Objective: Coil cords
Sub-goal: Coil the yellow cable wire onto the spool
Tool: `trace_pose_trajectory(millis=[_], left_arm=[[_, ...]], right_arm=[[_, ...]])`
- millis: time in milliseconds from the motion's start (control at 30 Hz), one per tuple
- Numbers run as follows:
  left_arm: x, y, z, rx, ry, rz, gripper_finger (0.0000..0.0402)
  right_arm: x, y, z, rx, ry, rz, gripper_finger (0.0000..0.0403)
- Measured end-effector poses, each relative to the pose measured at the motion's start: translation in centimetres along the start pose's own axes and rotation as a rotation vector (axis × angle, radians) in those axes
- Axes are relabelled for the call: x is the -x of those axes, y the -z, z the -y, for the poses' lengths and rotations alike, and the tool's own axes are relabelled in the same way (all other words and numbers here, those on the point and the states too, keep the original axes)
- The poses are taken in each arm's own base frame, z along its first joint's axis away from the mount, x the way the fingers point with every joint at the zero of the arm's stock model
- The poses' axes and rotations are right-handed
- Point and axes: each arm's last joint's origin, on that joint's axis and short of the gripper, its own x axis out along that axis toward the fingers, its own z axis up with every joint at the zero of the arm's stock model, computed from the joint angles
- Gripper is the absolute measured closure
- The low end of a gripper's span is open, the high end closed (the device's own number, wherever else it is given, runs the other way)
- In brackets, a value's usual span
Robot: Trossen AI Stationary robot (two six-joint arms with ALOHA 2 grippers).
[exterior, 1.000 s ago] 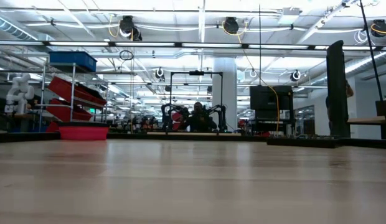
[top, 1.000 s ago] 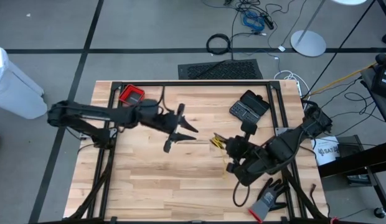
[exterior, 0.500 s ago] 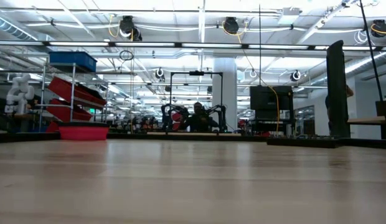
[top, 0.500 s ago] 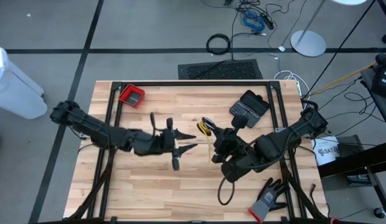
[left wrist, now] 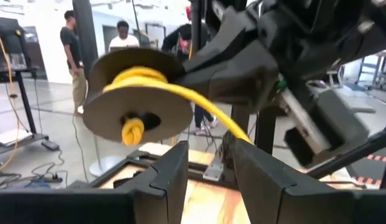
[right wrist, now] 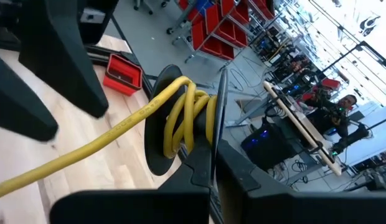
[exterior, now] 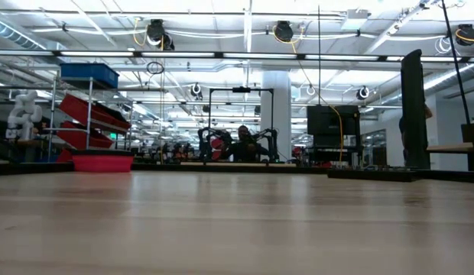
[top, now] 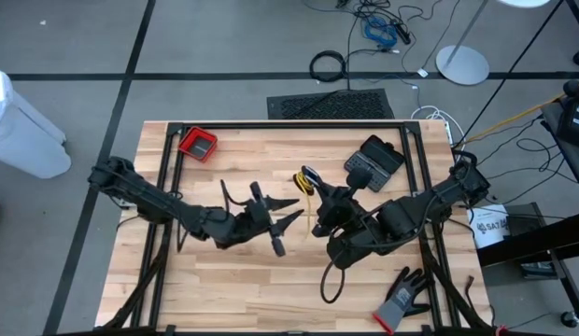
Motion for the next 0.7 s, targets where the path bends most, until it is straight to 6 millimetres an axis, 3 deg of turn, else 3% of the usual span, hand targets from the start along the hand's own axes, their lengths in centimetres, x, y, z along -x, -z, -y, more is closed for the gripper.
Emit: trace_pose_trajectory(millis=[700], left_arm=[[-1.4, -0.6, -1.7, 0.030, -0.016, 0.069, 0.0267]], right_arm=[[-0.2, -0.4, -0.6, -0.001, 0.006, 0.016, 0.0403]])
